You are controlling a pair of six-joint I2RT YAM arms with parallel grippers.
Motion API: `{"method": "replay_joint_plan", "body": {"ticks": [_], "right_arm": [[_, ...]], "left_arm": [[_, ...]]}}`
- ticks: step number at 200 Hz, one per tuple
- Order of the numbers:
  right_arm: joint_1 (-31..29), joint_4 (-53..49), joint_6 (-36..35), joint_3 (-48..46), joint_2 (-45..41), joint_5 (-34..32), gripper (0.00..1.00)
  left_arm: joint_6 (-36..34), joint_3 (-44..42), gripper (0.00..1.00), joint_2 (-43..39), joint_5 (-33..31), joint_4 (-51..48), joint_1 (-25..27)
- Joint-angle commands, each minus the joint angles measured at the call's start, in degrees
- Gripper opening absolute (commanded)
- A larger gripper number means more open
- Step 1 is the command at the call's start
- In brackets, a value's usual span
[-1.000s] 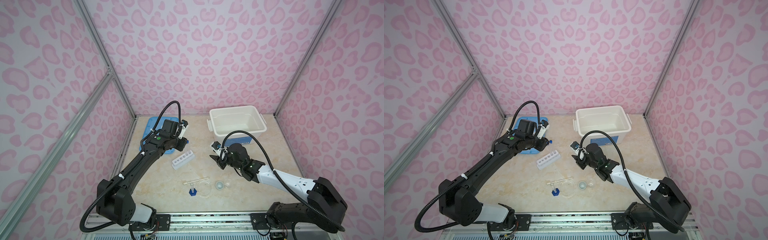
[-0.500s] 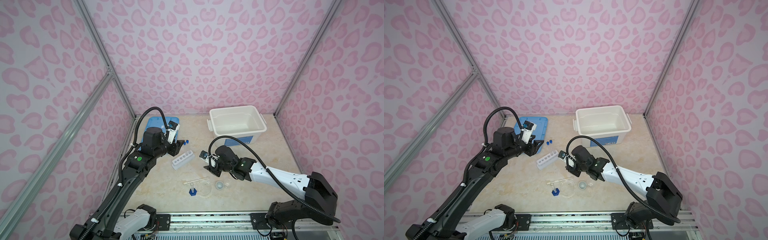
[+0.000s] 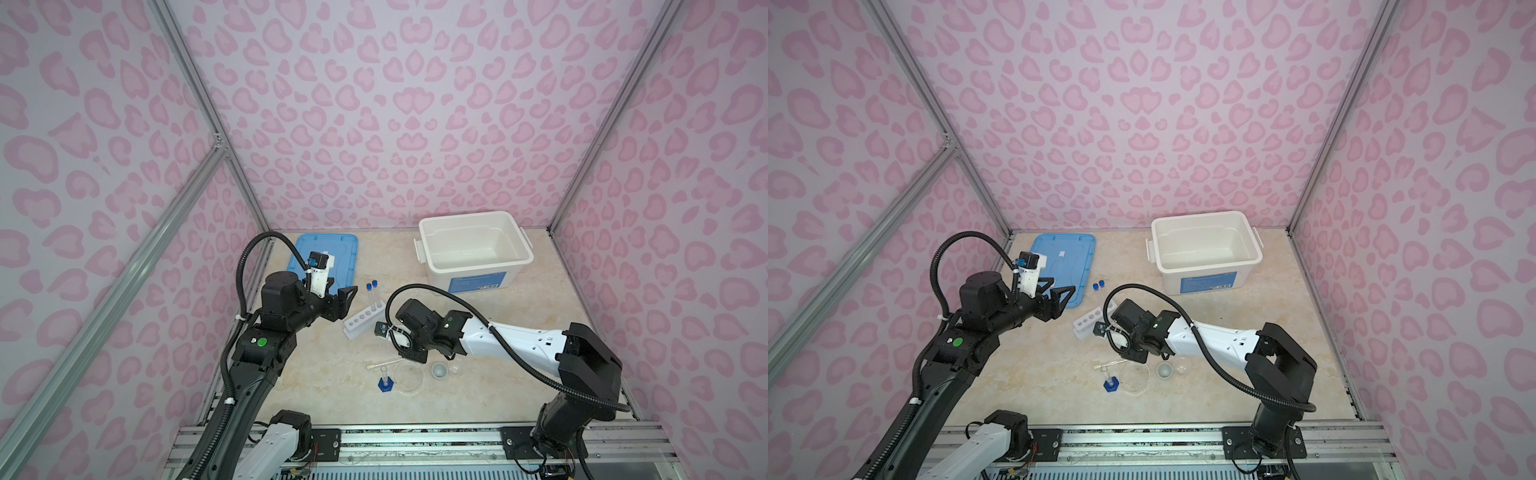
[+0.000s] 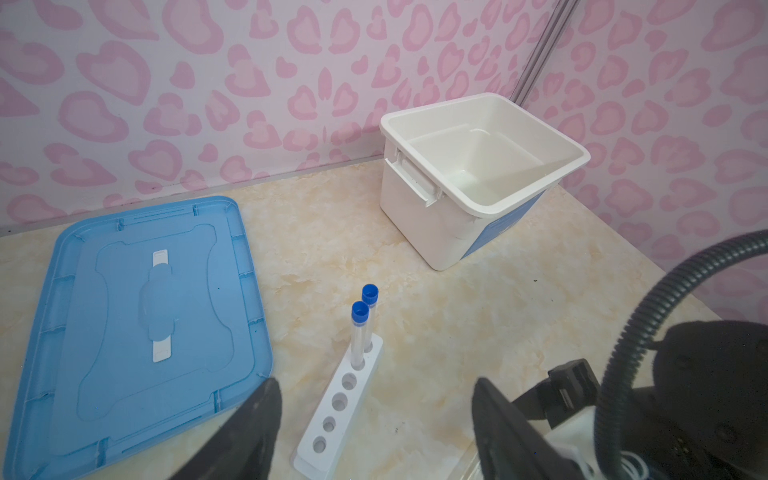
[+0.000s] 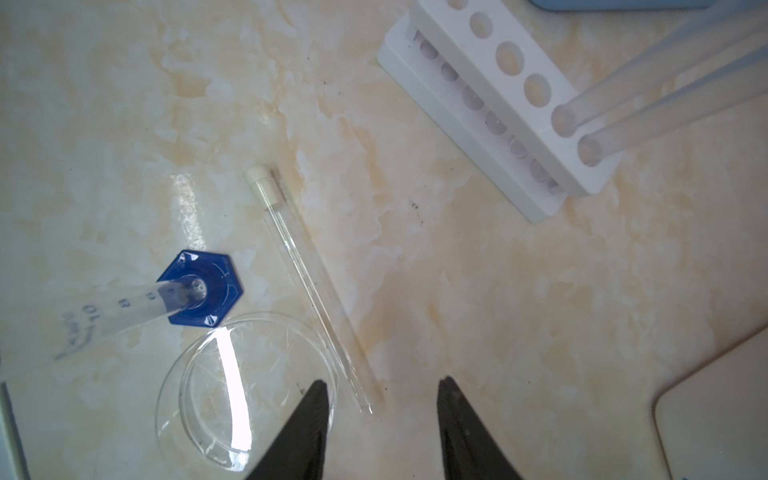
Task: Organize the chemistry lab equipment
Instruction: 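Open and lift the left gripper while the right gripper moves over the glass tube, then lower the right gripper onto the white-stoppered glass tube and close it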
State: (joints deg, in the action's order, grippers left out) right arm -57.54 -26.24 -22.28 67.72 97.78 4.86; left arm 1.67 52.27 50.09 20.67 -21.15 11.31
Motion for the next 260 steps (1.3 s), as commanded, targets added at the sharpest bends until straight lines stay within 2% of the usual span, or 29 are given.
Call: {"method": "replay_joint_plan", "body": {"ticks": [1, 157, 260], "right_arm": [[-0.5, -1.9, -2.1, 1.5, 2.4, 1.4, 0.44], [-1.2, 0.4, -3.9, 4.1, 9.9, 7.6, 0.43], [-1.1, 0.1, -5.3, 5.6, 12.7, 7.2, 0.42]], "left_arm": [[1.1, -0.8, 0.74, -0.1, 2.4, 2.7, -1.2], [1.0, -1.8, 0.74, 0.8, 4.7, 3.4, -3.8], [0.6, -2.0, 0.73, 0.5, 4.3, 3.4, -3.9]]}}
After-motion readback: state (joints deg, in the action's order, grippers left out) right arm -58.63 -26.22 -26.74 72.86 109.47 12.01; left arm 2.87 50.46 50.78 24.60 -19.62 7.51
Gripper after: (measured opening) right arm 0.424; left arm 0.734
